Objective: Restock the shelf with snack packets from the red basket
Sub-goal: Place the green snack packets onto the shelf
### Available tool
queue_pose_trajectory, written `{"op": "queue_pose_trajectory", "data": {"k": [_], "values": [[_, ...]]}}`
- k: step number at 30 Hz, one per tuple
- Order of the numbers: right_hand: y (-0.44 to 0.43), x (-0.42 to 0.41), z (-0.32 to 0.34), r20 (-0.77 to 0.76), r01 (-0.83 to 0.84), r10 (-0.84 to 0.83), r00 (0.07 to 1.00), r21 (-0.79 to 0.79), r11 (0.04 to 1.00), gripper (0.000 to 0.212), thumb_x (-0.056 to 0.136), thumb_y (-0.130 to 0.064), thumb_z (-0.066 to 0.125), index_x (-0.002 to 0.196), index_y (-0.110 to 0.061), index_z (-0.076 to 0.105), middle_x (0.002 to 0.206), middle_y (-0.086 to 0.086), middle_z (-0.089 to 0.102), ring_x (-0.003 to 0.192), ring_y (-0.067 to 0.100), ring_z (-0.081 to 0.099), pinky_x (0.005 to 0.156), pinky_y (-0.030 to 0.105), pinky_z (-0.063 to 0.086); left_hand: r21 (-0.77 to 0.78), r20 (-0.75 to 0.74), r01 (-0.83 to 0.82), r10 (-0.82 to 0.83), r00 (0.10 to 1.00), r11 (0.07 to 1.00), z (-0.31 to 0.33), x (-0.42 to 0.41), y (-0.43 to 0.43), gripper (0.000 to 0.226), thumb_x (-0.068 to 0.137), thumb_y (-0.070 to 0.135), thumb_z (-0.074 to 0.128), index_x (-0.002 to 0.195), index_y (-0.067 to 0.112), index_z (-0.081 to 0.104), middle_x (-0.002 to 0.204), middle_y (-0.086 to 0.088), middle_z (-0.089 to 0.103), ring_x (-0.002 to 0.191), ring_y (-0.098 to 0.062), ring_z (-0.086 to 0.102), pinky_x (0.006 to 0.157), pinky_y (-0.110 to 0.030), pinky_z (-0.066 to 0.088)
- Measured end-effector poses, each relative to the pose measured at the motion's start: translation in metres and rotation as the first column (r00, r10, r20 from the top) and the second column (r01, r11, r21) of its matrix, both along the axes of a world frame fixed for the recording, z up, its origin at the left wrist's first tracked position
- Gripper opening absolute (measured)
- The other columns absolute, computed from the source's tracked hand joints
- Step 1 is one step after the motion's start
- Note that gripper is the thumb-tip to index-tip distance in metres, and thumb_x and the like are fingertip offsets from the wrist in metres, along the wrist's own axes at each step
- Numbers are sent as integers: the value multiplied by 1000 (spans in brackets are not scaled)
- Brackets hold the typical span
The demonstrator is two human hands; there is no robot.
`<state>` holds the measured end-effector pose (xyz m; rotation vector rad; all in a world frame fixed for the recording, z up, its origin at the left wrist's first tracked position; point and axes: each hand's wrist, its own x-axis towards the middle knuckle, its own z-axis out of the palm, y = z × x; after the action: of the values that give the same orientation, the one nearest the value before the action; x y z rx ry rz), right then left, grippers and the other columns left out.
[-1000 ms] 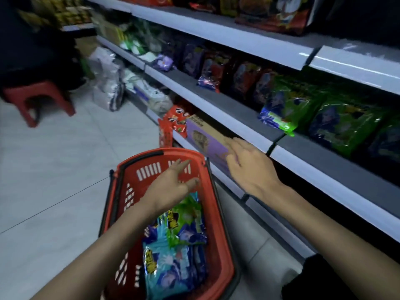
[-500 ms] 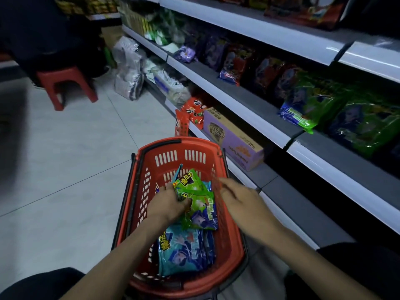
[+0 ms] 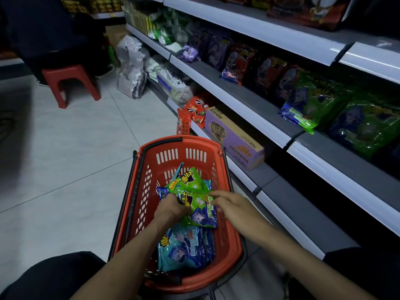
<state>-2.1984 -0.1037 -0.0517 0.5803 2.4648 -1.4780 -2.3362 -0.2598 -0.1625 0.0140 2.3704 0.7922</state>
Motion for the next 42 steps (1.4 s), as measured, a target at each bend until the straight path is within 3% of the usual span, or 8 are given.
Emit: {"op": "queue_pose_trajectory", "data": {"k": [10, 12, 17, 21, 26, 31, 37, 42], "values": [[31, -9, -15, -13, 195, -197, 980, -96, 976, 32, 104, -20, 44, 114, -36, 70, 106, -8, 73, 98, 8, 66, 97, 33, 53, 75, 220, -70, 52, 974, 995, 11, -13, 6, 41, 82, 7, 86, 115, -6, 65, 91, -17, 75, 76, -28, 75, 67, -36, 65], [35, -10, -13, -19, 226, -230, 973, -125, 966, 30, 105, -16, 44, 113, -31, 70, 103, -4, 73, 93, 12, 65, 88, 30, 52, 127, 212, -79, 51, 976, 989, 28, -17, 7, 34, 87, 8, 81, 114, -6, 65, 83, -14, 71, 63, -23, 70, 53, -30, 61], [42, -12, -4, -102, 286, -300, 948, -134, 949, 27, 102, -10, 52, 105, -26, 73, 98, -4, 74, 85, 11, 67, 77, 27, 50, 342, 133, -102, 59, 989, 934, 91, -21, 4, 21, 92, 10, 75, 108, -3, 72, 83, -9, 71, 58, -13, 65, 48, -21, 53], [50, -6, 4, -300, 299, -264, 917, 77, 951, 28, 92, -10, 63, 105, -32, 72, 98, -12, 73, 96, 6, 69, 86, 23, 51, 467, -76, 22, 16, 997, 884, 137, -14, -2, 6, 92, 3, 73, 95, 4, 78, 83, -7, 75, 69, -15, 66, 54, -17, 53], [54, -2, 7, -379, 271, -243, 893, 23, 962, 42, 85, -21, 83, 120, -37, 66, 117, -19, 68, 112, 6, 64, 95, 29, 52, 617, -243, 161, -8, 970, 770, 177, 1, -2, 7, 89, 15, 79, 95, 14, 84, 93, -1, 81, 95, -23, 76, 88, -38, 59], [52, -1, 12, -470, 113, -245, 848, -291, 950, 31, 90, -2, 76, 114, -20, 71, 109, -14, 78, 102, 2, 71, 90, 21, 54, 767, -189, 92, 87, 978, 635, 192, 11, 10, 24, 83, 14, 85, 107, 14, 82, 104, -8, 81, 100, -27, 77, 97, -42, 59], [52, 3, 9, -411, 109, -360, 838, -519, 848, 24, 88, -1, 75, 111, -7, 75, 110, 16, 78, 100, 30, 72, 102, 52, 54, 839, -45, -15, 97, 994, 544, 188, 15, 21, 38, 82, 32, 86, 117, 22, 78, 113, -9, 79, 110, -32, 74, 103, -49, 56], [56, 3, 14, -362, 136, -447, 818, -634, 762, 43, 78, -19, 81, 118, -4, 74, 113, 18, 77, 101, 31, 74, 95, 40, 59, 831, 58, -75, 47, 997, 551, 179, 16, 28, 73, 63, 55, 95, 128, 33, 68, 128, -6, 72, 113, -24, 67, 112, -62, 44]]}}
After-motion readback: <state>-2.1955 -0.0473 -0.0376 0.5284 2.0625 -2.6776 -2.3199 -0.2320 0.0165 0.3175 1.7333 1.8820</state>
